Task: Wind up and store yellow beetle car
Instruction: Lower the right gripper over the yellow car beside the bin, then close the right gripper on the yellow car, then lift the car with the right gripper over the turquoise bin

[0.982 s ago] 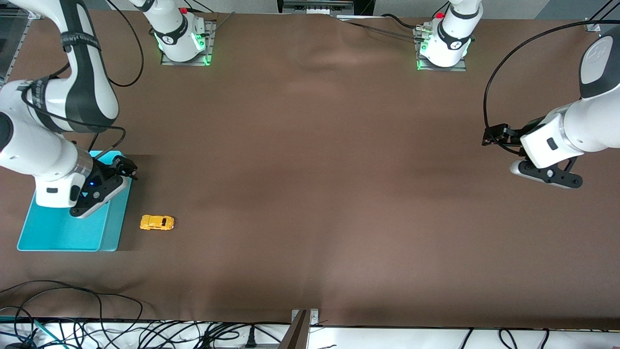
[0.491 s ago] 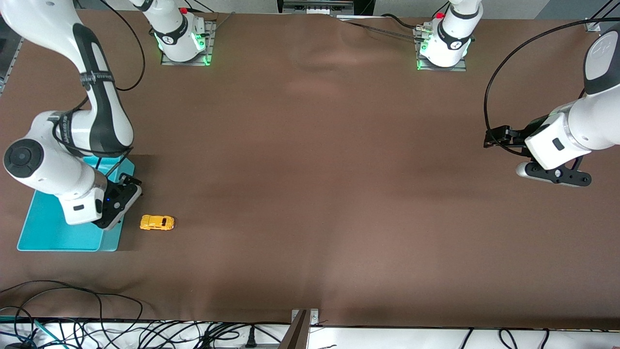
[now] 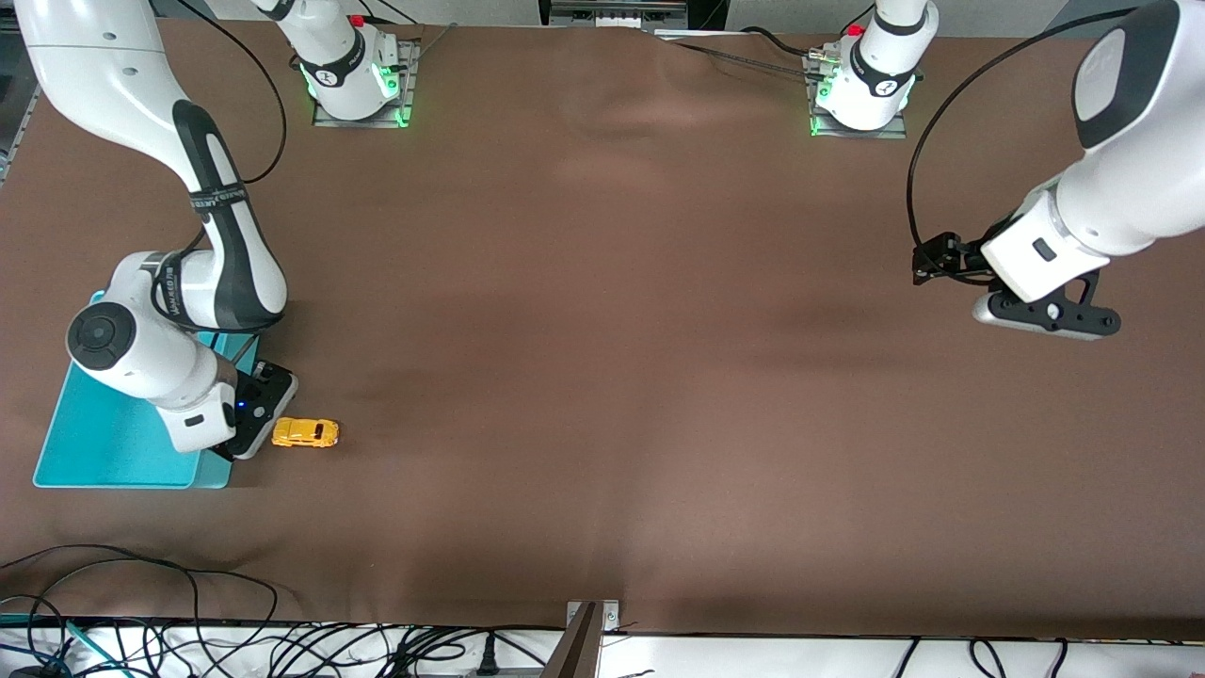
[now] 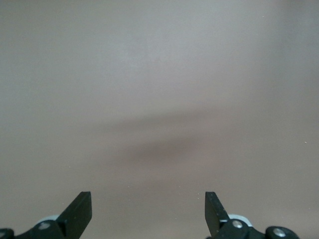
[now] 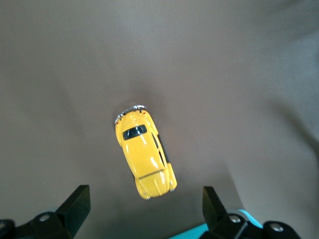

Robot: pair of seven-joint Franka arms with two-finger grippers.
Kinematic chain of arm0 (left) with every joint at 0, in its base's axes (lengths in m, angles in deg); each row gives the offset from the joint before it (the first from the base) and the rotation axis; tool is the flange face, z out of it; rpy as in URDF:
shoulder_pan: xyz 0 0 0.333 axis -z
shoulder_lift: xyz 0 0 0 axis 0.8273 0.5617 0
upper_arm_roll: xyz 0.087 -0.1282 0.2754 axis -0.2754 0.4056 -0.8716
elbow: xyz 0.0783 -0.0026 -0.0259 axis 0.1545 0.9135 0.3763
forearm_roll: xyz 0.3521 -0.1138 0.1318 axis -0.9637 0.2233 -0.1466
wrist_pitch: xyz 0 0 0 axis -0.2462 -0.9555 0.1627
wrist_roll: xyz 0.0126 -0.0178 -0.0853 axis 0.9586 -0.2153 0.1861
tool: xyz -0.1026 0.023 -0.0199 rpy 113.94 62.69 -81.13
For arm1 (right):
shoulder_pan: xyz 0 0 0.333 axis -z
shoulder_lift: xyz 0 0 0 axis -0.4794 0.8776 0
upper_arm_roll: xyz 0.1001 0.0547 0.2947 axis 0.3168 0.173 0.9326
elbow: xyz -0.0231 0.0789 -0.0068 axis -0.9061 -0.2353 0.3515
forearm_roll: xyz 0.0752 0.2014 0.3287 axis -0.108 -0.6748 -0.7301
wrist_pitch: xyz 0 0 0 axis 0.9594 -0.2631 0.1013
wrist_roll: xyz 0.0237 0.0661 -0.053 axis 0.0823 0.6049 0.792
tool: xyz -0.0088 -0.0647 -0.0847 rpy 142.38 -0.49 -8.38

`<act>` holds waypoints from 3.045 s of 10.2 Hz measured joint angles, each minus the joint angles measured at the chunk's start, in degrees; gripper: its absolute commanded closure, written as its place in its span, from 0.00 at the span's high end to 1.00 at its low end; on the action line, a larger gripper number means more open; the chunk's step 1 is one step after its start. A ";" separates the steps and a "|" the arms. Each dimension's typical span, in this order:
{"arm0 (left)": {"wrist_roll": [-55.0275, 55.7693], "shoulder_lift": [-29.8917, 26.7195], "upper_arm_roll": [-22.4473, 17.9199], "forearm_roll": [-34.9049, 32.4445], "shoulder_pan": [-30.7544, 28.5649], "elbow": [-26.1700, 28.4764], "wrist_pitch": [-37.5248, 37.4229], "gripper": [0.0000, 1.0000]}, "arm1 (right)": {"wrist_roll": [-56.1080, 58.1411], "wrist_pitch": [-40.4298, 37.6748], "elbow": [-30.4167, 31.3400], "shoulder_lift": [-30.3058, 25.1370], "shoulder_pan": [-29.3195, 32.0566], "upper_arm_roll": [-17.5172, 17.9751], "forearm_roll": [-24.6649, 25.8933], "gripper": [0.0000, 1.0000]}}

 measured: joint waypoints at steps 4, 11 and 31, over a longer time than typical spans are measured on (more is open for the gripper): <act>0.00 -4.45 -7.22 0.21 7.20 5.55 2.94 1.00 | 1.21 3.71 0.01 3.49 -0.06 0.55 0.00 1.00; 0.00 -4.53 -9.85 0.21 8.22 6.26 3.42 1.00 | 1.29 6.73 -0.02 6.37 -0.06 0.69 0.00 0.00; 0.16 -5.03 -10.02 0.22 7.43 5.05 2.90 1.00 | 25.18 -28.47 -20.94 3.34 13.85 2.00 -0.41 0.00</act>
